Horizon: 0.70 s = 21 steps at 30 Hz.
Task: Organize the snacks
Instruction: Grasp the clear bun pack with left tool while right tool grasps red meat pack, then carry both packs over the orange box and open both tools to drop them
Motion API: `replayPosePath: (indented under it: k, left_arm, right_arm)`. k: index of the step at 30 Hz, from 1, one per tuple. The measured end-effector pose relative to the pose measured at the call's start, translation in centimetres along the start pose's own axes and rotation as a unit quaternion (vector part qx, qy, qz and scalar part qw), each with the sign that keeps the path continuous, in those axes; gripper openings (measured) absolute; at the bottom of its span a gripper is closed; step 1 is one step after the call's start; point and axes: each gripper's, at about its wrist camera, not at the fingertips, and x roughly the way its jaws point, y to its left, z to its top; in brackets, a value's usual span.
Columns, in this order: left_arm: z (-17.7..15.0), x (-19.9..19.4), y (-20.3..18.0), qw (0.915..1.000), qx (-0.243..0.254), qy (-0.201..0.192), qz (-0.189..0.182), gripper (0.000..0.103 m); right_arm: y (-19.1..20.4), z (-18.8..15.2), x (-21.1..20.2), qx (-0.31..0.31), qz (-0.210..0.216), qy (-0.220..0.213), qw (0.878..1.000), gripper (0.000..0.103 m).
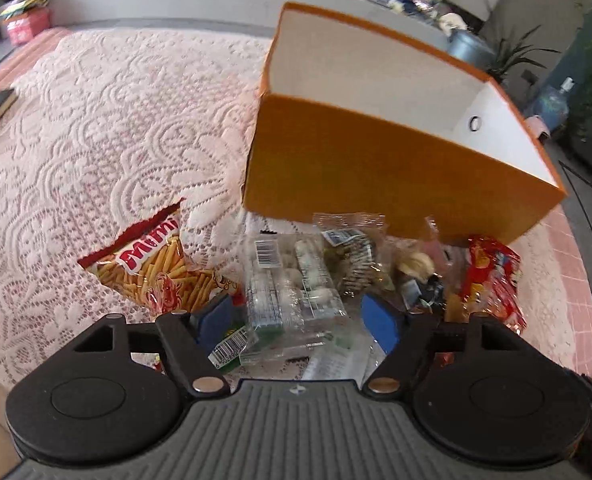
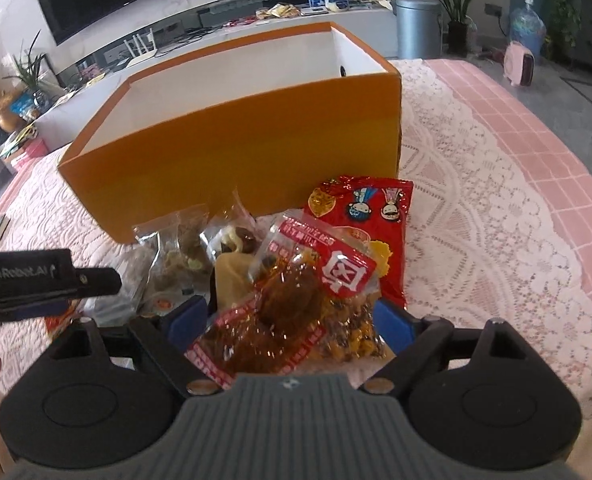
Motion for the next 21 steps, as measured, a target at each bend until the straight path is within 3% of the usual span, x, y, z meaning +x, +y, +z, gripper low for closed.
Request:
replayPosePath:
  k: [6,14,17,21]
  left_arm:
    - [0.2,2.2,0.6,0.9988,-0.031,0.037,0.003,0.087]
    - [-0.3,3.9,-0.2,0.9991,-0.005,0.036,0.023,0.089]
    - [-0.5,4.4,-0.3,0.9991,0.004,0.034,0.026,0.089]
    - [-0.5,4.8,-0.5,0.999,0.019,0.03,0.028,0.089]
  right_arm:
    - [1.3,-0.1,1.5,-0.023,-0.016,0.0,1.0,0.091]
    - [1.5,-0.7,2.3,-0.029,-0.012,-0.009,0.999,0.093]
    - [1.5,-0.8,1.9,-0.028,-0.011,-0.017,0.999,0.086]
    - [1.6,-0.9,1.1,-0.035,-0.01,-0.031,0.999,0.067]
